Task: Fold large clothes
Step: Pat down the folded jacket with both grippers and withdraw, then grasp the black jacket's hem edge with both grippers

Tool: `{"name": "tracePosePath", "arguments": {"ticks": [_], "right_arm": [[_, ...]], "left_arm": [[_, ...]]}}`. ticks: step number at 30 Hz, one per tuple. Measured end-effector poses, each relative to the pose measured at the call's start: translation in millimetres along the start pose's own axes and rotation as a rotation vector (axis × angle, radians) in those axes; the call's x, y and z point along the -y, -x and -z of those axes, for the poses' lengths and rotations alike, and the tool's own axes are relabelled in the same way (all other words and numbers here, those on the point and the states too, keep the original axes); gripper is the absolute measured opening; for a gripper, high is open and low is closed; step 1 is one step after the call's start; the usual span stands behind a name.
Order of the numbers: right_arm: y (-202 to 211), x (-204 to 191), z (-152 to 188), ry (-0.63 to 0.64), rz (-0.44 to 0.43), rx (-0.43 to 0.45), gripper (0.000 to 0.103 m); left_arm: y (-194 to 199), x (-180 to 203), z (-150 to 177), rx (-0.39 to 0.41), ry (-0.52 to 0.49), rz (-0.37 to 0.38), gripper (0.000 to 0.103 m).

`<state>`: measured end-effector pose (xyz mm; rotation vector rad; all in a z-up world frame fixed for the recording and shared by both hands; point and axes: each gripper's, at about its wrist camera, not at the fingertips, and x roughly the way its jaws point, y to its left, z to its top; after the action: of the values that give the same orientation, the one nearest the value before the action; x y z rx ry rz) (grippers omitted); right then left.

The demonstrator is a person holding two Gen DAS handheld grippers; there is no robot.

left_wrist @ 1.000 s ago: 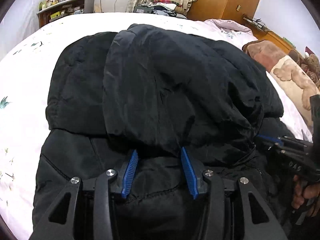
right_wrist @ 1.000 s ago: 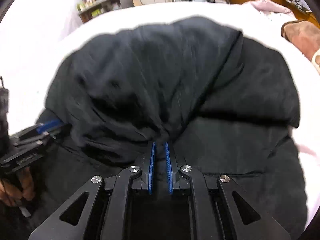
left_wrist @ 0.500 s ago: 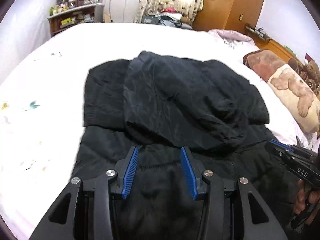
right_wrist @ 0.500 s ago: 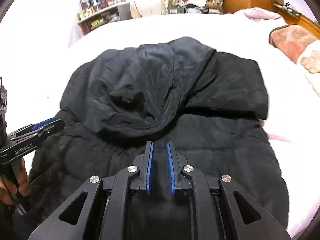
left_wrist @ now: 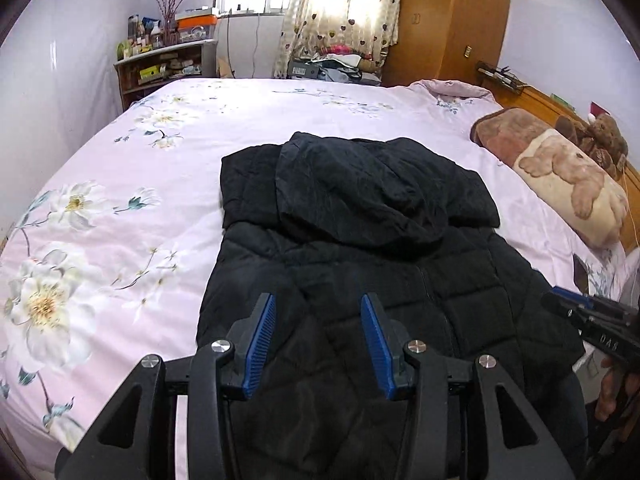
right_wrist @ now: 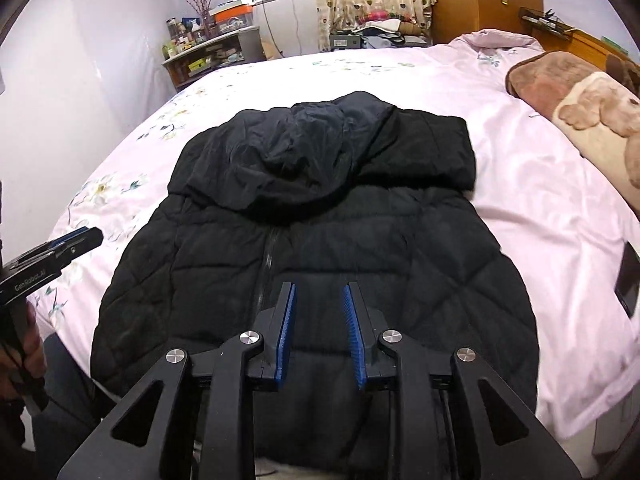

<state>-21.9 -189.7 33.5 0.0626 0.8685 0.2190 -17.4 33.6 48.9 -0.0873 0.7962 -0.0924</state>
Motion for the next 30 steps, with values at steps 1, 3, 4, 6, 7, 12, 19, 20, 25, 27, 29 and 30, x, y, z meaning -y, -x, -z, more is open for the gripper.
{"name": "tracePosePath", "arguments": {"ticks": [1, 3, 4, 6, 7, 12, 19, 20, 25, 27, 29, 30], "right_arm": [[2.8, 1.0, 2.0, -0.003, -0.001, 0.002, 0.025], [10.5, 1.9, 8.4, -0.005, 0.002, 0.009, 0.026], [13.6, 2.5, 10.9, -0.007, 0.005, 0.010, 0.026], [17.9, 5.1, 15.7, -0.015, 0.009, 0.010, 0.029], [19.6, 6.6, 17.5, -0.019, 0.010, 0.010, 0.034], [25.4, 13.2, 21.6, -0.032, 0.023, 0.018, 0.036], [27.1, 30.5, 22.7, -0.057, 0.054, 0.024, 0.036], [27.2, 34.1, 22.9, -0.061, 0.058, 0.024, 0.037], [22.8, 63.2, 26.6, -0.107, 0.085, 0.007, 0.053], [20.4, 76.3, 29.4, -0.127, 0.110, -0.002, 0.053], [17.9, 92.2, 33.0, -0.159, 0.128, -0.012, 0.053], [16.6, 99.2, 34.6, -0.175, 0.134, -0.017, 0.053]], "left_arm": [[2.8, 1.5, 3.5, 0.002, -0.005, -0.005, 0.047], [6.7, 1.4, 8.4, 0.000, -0.010, -0.009, 0.047], [8.2, 0.2, 11.3, -0.003, -0.010, -0.014, 0.047], [12.0, -1.1, 16.8, -0.006, -0.010, -0.020, 0.047], [13.4, -2.2, 19.1, -0.007, -0.010, -0.024, 0.047], [15.7, -8.1, 26.3, -0.010, -0.010, -0.036, 0.047], [9.6, -20.3, 36.3, -0.021, 0.012, -0.055, 0.051], [7.5, -23.2, 38.0, -0.026, 0.018, -0.060, 0.051], [-7.4, -40.2, 50.2, -0.060, 0.050, -0.077, 0.056], [-15.4, -47.6, 57.6, -0.088, 0.066, -0.087, 0.058], [-23.6, -55.3, 66.3, -0.116, 0.080, -0.089, 0.060], [-27.6, -58.4, 69.7, -0.132, 0.086, -0.094, 0.060]]}}
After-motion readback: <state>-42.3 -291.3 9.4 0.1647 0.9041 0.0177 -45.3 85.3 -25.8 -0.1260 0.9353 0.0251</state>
